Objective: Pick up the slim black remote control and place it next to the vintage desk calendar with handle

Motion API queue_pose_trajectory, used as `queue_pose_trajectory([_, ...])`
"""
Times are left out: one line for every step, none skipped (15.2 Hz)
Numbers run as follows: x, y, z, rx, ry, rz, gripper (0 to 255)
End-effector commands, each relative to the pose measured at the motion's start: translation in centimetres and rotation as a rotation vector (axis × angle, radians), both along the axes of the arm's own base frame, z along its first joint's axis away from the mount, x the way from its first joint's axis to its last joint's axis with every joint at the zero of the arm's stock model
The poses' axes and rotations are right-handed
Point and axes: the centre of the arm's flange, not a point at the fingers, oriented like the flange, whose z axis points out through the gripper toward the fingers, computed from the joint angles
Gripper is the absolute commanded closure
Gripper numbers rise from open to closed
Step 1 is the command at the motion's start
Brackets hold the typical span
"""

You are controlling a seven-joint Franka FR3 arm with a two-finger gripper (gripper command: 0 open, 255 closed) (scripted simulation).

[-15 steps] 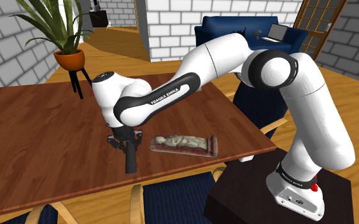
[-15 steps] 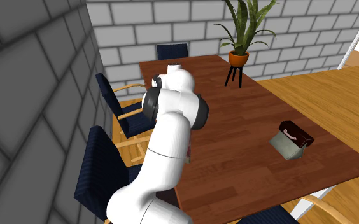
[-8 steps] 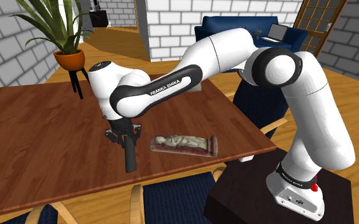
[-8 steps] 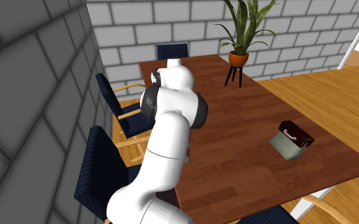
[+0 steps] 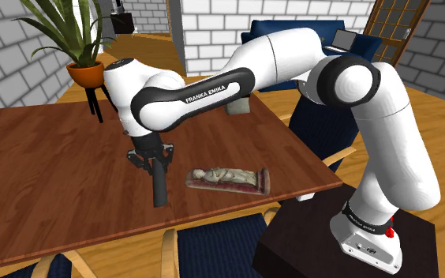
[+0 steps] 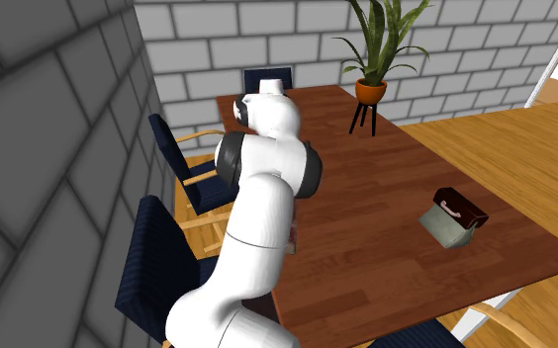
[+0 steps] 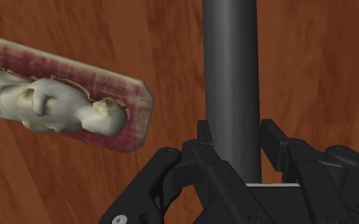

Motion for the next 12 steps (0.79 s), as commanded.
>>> queue_pose_trajectory([0.0, 0.0, 1.2, 0.000, 0.000, 0.000, 255])
queue_pose_trajectory([0.0, 0.0, 1.7, 0.000, 0.000, 0.000, 255])
queue_pose_trajectory([0.0, 0.0, 2.2, 0.000, 0.000, 0.000, 255])
queue_pose_trajectory([0.0, 0.0, 2.7, 0.000, 0.000, 0.000, 255])
queue_pose_trajectory([0.0, 0.0, 3.3, 0.000, 0.000, 0.000, 255])
queue_pose_trajectory([0.0, 0.0, 3.8, 0.000, 0.000, 0.000, 255])
queue_pose_trajectory([0.0, 0.0, 4.3, 0.000, 0.000, 0.000, 255])
queue_pose_trajectory([0.0, 0.0, 4.9, 0.000, 0.000, 0.000, 255])
queue_pose_trajectory([0.0, 0.0, 5.4, 0.000, 0.000, 0.000, 255])
queue_pose_trajectory([0.0, 0.0, 5.9, 0.000, 0.000, 0.000, 255])
queue_pose_trajectory([0.0, 0.0, 6.4, 0.000, 0.000, 0.000, 255])
queue_pose_trajectory([0.0, 0.0, 7.0, 0.000, 0.000, 0.000, 255])
